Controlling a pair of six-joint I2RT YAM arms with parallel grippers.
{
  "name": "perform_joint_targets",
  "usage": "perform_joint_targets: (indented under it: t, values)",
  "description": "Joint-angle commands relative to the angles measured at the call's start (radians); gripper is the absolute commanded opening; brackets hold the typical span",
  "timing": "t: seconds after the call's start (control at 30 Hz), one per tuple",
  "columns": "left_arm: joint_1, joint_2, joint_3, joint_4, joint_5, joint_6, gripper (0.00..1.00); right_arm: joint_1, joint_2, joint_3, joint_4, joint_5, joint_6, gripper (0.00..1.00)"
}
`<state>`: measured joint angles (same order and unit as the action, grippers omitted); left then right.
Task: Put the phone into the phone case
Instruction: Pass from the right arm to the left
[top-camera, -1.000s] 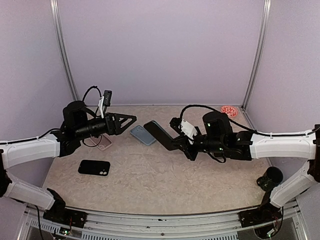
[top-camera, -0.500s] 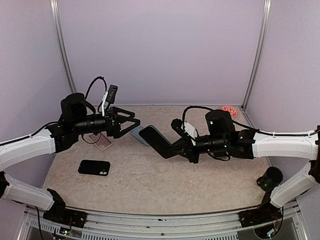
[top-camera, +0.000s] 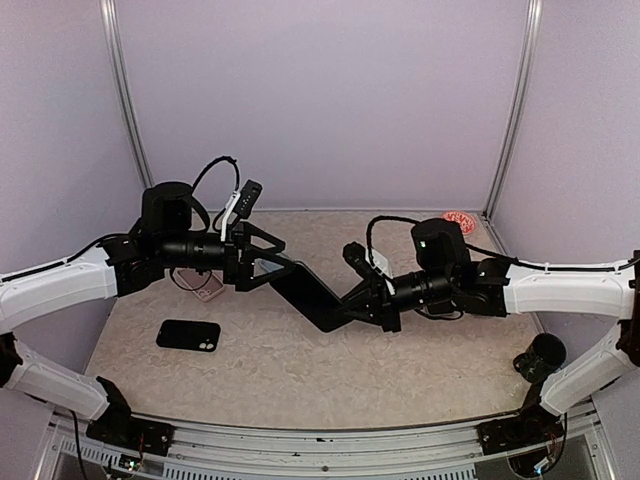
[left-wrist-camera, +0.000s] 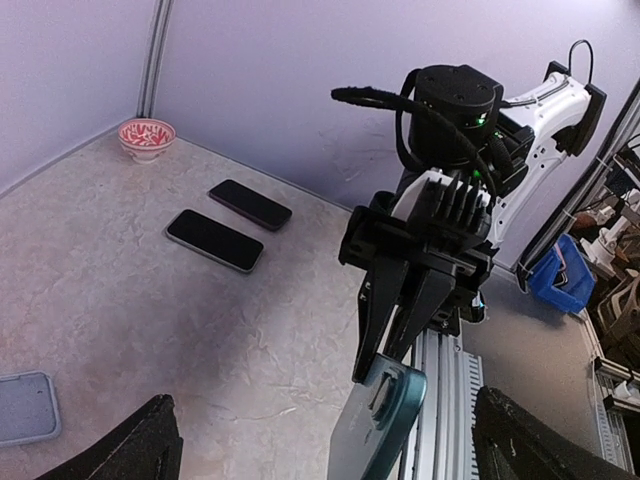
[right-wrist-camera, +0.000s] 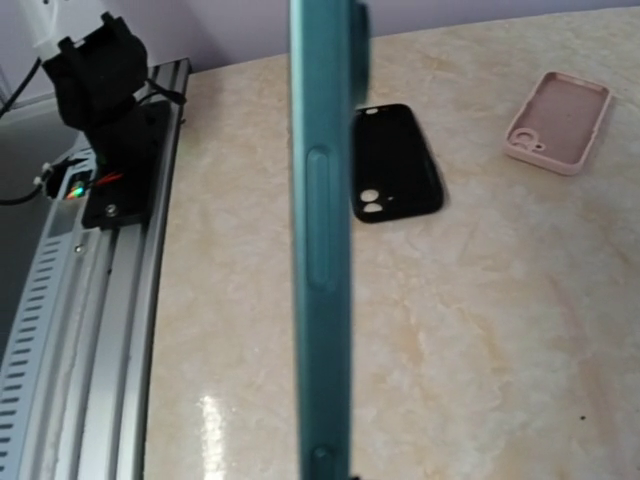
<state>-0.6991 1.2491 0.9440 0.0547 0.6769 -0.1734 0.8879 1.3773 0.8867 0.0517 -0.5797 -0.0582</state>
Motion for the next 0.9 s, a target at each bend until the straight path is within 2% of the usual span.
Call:
perform_joint_targets:
  t: [0.0,0.13,0.43,0.7,0.77,0.87]
  values:
    - [-0.009,0.017,0.038,-0.052,0.034,0.042,0.99,-0.014,0.008,0.028,0.026,-0.064,0.004,0.0]
    - [-0.016,0.034,0.05,-0.104,0.039,0.055,0.98,-0.02,0.018,0.035,0.023,-0.087,-0.003,0.0]
    - [-0.046,0.076,0.078,-0.173,0.063,0.092,0.83,-0.046,0.057,0.061,0.002,-0.155,-0.015,0.0]
    - [-0.056,0.081,0.103,-0.225,0.078,0.123,0.57,-0.065,0.076,0.07,-0.005,-0.204,-0.022,0.0]
    - [-0.057,0.088,0.107,-0.23,0.083,0.125,0.47,-0.069,0.08,0.074,-0.008,-0.218,-0.024,0.0]
    - [-0.062,0.097,0.11,-0.238,0.091,0.128,0.42,-0.073,0.092,0.082,-0.018,-0.248,-0.03,0.0]
